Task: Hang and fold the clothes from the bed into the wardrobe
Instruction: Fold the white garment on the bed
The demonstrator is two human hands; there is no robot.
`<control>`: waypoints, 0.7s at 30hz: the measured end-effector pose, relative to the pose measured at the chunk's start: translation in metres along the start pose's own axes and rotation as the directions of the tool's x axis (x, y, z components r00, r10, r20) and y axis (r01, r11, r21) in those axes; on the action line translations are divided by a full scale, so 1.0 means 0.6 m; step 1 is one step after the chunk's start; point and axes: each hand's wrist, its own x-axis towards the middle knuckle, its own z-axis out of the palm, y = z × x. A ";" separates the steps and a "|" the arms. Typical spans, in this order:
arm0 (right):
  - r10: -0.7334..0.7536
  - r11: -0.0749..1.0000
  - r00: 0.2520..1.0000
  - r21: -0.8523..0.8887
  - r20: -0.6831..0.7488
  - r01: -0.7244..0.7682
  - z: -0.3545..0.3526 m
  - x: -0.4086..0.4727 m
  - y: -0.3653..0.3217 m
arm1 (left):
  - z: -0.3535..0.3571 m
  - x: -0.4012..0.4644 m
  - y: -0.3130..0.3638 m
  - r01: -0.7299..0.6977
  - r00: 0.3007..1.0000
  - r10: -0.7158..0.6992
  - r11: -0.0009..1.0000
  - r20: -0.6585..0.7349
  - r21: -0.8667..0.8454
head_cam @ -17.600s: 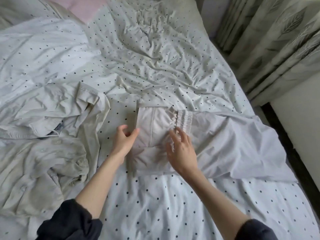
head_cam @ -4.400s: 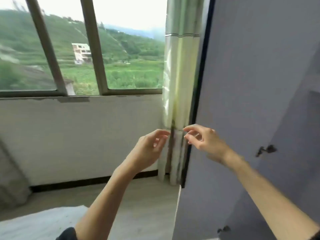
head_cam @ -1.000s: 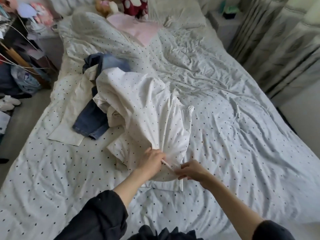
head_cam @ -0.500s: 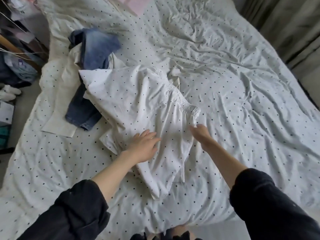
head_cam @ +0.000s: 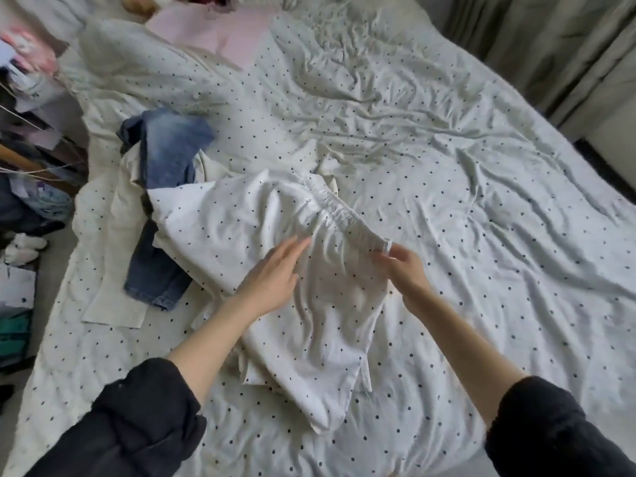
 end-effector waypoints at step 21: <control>0.061 0.867 0.996 -0.499 0.068 -0.019 -0.166 -0.196 0.080 | 0.129 0.033 0.127 -0.242 0.807 0.113 0.959 0.580 0.150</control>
